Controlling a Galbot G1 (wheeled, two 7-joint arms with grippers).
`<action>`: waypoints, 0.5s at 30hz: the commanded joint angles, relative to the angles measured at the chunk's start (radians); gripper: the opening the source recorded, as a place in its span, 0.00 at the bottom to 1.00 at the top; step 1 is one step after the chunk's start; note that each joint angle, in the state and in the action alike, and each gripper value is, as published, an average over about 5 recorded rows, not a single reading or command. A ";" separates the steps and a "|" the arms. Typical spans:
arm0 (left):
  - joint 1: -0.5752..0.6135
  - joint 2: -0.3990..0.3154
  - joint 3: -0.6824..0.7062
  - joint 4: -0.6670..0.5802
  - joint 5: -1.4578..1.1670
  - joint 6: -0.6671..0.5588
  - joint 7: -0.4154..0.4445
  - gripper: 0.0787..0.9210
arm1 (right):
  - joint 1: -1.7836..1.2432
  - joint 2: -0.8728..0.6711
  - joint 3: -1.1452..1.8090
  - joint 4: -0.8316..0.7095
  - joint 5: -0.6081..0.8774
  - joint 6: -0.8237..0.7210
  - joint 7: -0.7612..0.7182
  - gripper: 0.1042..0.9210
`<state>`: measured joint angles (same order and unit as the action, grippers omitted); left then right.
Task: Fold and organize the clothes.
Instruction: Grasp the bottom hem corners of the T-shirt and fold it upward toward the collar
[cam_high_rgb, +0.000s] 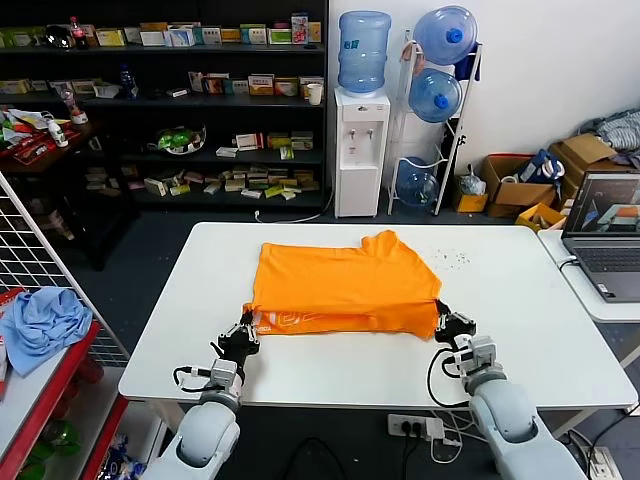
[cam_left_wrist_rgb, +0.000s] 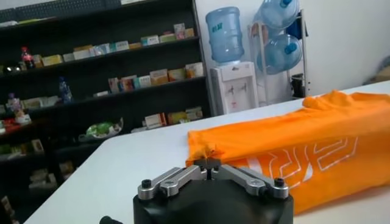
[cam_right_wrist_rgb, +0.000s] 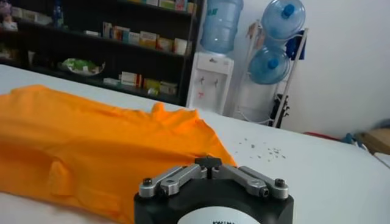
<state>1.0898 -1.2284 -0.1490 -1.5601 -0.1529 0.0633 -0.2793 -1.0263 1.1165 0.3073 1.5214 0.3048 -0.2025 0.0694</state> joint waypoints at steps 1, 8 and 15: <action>-0.092 0.003 0.021 0.082 -0.006 -0.003 0.005 0.02 | 0.113 0.001 -0.042 -0.112 0.012 0.001 0.000 0.02; -0.085 0.022 0.032 0.070 -0.027 0.041 0.028 0.05 | 0.154 0.024 -0.061 -0.154 0.050 -0.049 0.006 0.15; -0.006 0.070 0.029 -0.021 -0.154 0.094 0.023 0.30 | 0.045 -0.023 -0.030 0.009 0.100 -0.155 0.016 0.40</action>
<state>1.0557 -1.1855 -0.1258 -1.5421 -0.2224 0.1172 -0.2633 -0.9749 1.1032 0.2866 1.4950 0.3736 -0.3073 0.0848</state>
